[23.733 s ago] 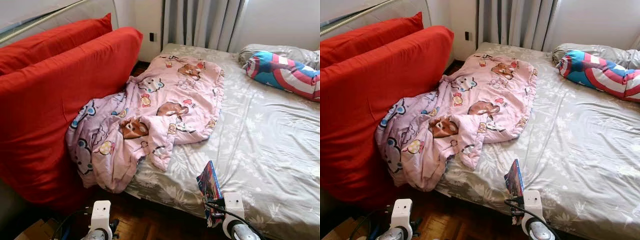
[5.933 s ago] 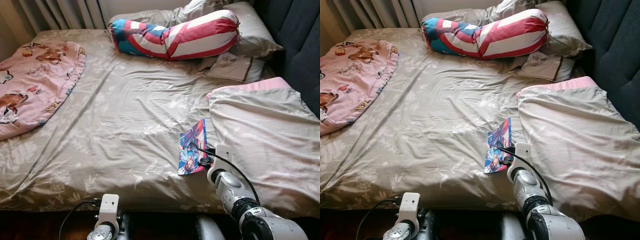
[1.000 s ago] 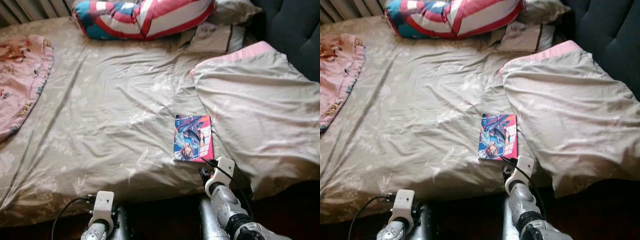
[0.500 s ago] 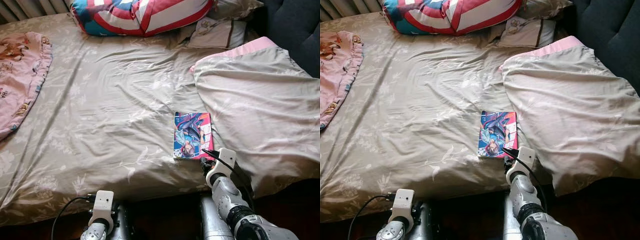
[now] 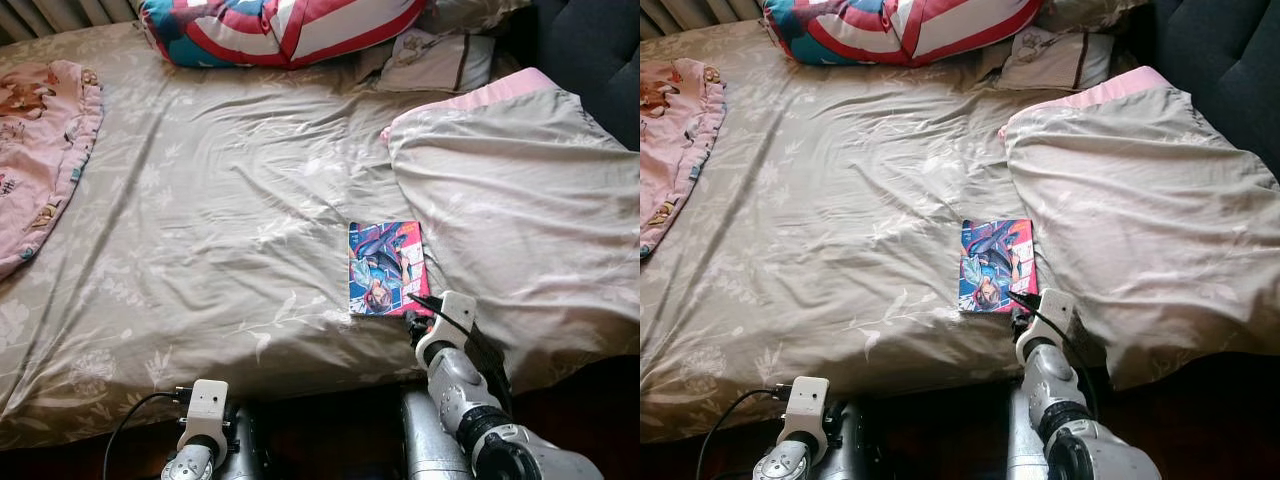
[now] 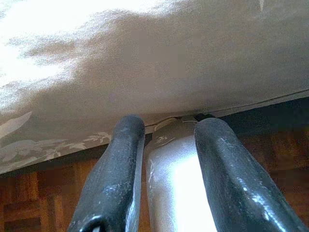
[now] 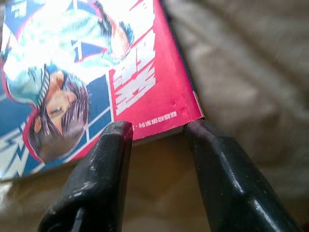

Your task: Clean up the room

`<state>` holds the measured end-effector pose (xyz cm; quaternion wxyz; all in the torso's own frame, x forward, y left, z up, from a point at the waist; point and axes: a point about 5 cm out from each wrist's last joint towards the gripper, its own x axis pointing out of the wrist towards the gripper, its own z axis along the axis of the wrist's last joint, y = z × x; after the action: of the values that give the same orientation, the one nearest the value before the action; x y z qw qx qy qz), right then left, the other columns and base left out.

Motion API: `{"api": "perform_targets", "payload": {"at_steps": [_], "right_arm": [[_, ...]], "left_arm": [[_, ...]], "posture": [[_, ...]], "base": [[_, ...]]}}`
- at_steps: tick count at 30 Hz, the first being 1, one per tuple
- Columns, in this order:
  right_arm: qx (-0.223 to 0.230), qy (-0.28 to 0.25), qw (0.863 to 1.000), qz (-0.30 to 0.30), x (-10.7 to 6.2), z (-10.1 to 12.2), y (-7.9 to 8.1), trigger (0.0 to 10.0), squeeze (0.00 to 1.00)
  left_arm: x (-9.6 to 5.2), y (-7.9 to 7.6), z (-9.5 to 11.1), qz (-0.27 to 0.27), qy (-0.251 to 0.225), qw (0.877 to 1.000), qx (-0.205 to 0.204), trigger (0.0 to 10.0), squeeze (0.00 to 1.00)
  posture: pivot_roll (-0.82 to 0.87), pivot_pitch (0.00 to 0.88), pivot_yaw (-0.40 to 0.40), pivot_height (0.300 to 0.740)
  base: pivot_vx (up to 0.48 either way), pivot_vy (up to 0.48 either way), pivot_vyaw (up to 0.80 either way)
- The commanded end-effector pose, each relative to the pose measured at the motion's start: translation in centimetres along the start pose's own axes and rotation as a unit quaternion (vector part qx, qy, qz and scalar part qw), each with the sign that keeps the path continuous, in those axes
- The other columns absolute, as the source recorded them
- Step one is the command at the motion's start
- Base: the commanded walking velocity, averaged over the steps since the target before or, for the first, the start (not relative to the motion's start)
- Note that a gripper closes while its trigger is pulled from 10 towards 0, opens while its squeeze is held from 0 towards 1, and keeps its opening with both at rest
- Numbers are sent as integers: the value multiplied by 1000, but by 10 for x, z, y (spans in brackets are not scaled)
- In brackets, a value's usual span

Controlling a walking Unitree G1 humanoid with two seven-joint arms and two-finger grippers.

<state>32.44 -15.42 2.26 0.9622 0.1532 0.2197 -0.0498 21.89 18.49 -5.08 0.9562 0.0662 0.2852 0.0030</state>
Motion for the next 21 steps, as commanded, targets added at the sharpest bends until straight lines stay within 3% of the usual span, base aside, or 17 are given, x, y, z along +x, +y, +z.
{"api": "perform_targets", "payload": {"at_steps": [1, 21], "right_arm": [[-1, -3, 1000, -2, 0, 2, 1, 10000, 0], [-46, -14, 999, 14, 2, 10, 1, 10000, 0]], "left_arm": [[-60, -11, -105, -30, 214, 976, 13, 10000, 0], [-53, -14, -98, -37, 207, 977, 14, 10000, 0]], "posture": [[133, 283, 61, 560], [113, 235, 44, 560]], "base": [[0, 0, 0], [0, 0, 0]]}}
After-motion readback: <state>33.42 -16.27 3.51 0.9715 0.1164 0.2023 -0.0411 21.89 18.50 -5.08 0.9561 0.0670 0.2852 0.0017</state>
